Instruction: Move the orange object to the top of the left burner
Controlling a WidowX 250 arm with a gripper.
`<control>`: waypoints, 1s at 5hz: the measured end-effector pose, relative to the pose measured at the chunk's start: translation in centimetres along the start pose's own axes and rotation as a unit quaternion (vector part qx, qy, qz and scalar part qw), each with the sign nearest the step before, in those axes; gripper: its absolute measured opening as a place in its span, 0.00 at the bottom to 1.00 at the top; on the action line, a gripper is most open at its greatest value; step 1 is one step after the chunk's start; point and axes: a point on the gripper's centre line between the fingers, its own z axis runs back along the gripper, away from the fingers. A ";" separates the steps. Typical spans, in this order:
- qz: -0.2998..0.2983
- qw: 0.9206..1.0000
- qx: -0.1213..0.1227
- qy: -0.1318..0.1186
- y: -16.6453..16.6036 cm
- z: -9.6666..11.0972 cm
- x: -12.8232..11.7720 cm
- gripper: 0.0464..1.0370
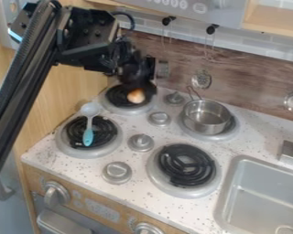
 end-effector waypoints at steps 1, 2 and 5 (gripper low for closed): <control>-0.005 1.000 0.007 -0.004 -0.1 1.2 -0.8 0.96; -0.019 0.999 0.014 -0.025 -0.7 4.3 -1.5 0.96; -0.038 0.996 -0.049 0.059 -5.4 12.5 -7.4 0.96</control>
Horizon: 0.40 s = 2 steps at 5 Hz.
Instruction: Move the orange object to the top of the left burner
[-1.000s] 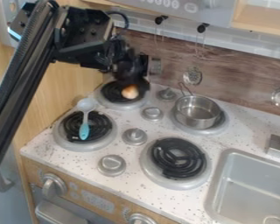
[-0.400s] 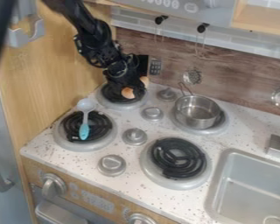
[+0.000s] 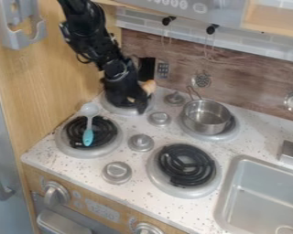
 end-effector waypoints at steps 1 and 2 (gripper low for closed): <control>-0.037 0.992 0.015 0.119 -0.6 0.4 -3.1 0.96; -0.077 0.984 0.023 0.157 -1.4 1.3 -1.8 0.96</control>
